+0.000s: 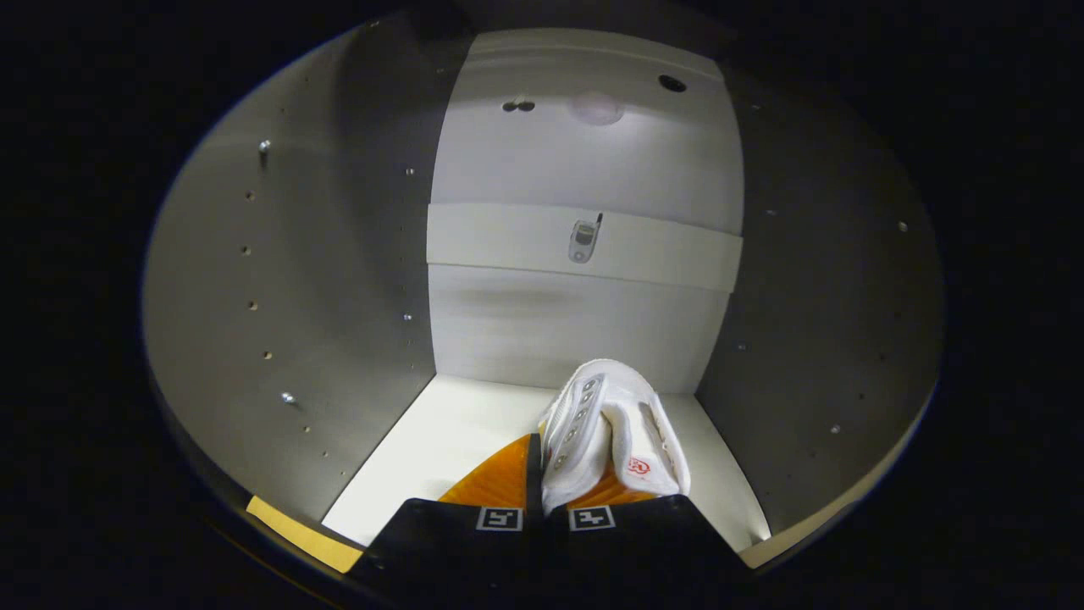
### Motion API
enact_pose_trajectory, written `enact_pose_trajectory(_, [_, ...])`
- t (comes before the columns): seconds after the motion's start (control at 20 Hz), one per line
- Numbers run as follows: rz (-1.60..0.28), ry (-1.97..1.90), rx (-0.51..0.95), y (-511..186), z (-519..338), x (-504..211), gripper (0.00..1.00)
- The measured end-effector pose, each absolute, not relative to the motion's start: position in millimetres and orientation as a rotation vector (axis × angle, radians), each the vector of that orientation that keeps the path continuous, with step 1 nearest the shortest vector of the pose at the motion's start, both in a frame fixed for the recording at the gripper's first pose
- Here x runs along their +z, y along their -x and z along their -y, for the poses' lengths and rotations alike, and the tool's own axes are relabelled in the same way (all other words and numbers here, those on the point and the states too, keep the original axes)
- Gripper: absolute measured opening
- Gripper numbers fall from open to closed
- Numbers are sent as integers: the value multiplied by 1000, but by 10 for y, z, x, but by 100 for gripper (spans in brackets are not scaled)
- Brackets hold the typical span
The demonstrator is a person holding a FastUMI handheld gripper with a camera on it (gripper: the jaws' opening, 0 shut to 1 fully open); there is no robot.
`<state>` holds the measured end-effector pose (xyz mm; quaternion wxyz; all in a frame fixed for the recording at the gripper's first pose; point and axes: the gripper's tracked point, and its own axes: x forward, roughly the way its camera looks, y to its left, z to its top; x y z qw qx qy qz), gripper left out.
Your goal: Open the shoe cabinet door, grab the shoes and put them into the shoe cabinet, then close the shoe cabinet door.
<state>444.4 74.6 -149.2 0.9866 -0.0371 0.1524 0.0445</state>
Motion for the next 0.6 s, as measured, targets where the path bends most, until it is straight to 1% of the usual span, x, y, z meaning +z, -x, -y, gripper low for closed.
enact_pose_trajectory(0.2, [-379, 140, 80, -4683, -763, -1784, 5])
enact_pose_trajectory(0.35, [-431, 184, 85, -4728, -828, -1971, 5])
enact_pose_trajectory(0.45, [-435, 219, 68, -4729, -866, -2015, 5])
enact_pose_trajectory(0.55, [-430, 250, 41, -4739, -859, -2024, 8])
enact_pose_trajectory(0.6, [-436, 245, 40, -4720, -869, -2026, 12])
